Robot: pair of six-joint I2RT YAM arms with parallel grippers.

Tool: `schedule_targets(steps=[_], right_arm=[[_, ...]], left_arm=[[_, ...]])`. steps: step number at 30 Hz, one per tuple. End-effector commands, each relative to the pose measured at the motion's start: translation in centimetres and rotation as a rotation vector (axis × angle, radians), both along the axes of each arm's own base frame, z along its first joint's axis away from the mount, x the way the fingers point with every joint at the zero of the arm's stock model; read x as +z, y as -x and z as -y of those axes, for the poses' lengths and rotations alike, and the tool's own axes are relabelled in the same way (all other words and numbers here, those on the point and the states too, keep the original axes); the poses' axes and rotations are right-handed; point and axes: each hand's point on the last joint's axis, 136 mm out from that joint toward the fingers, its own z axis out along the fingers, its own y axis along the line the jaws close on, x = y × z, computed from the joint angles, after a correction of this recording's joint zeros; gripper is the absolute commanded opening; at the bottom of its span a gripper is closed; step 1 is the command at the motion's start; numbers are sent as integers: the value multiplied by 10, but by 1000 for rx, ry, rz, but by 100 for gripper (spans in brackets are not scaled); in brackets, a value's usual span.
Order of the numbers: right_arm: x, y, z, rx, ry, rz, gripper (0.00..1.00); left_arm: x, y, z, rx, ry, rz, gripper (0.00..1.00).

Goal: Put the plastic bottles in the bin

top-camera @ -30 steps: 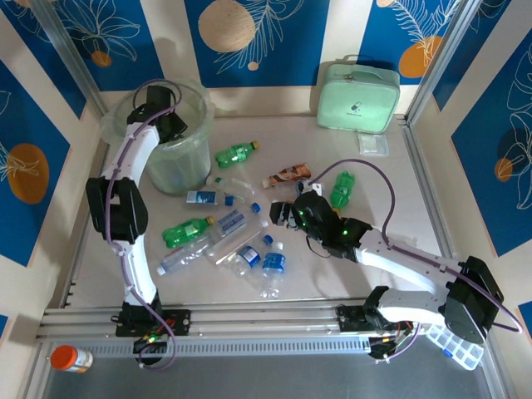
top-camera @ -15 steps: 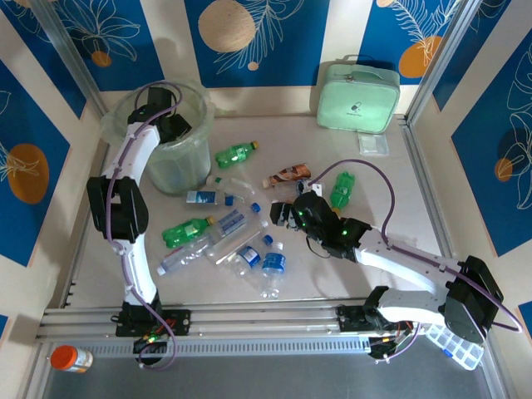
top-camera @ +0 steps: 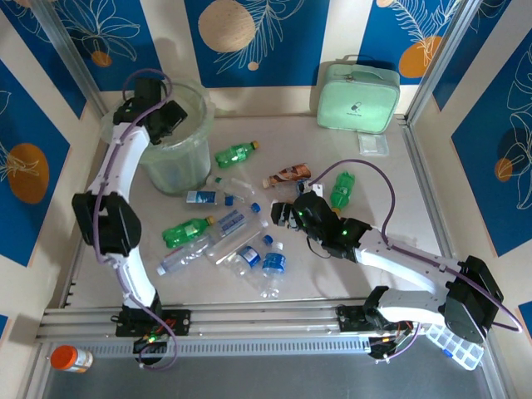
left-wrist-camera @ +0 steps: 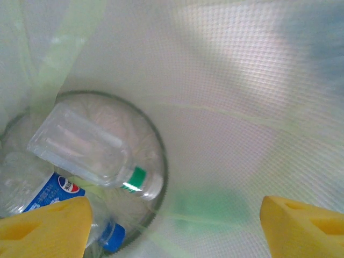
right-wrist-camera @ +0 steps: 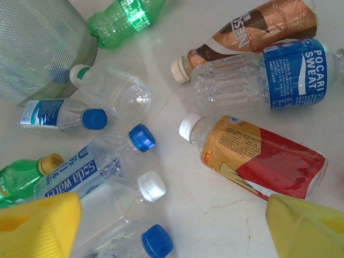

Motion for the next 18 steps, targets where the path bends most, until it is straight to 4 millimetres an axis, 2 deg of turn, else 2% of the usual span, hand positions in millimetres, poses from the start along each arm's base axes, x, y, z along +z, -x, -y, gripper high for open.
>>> schedule_targets(steps=[1,5,8,10,14,18], right_arm=[[20,-5,1,-23,-24,51,89],[23,-5,5,-30,-25,62,89],[26,-4,8,-38,-30,73,89],[27,-4,11,-44,-35,75,89],[27,-4,13,-56,-43,68,89],[28,-4,23,-101,-54,79,89]], left_arm=[[49,29,7,-37,-25,105,81],[76,66,15,-59,-52,182,81],[90,99,35,-133,-37,249,80],[89,123,49,-182,-5,276,80],[70,172,83,-299,-10,295,80],[34,214,119,-459,-63,224,81]])
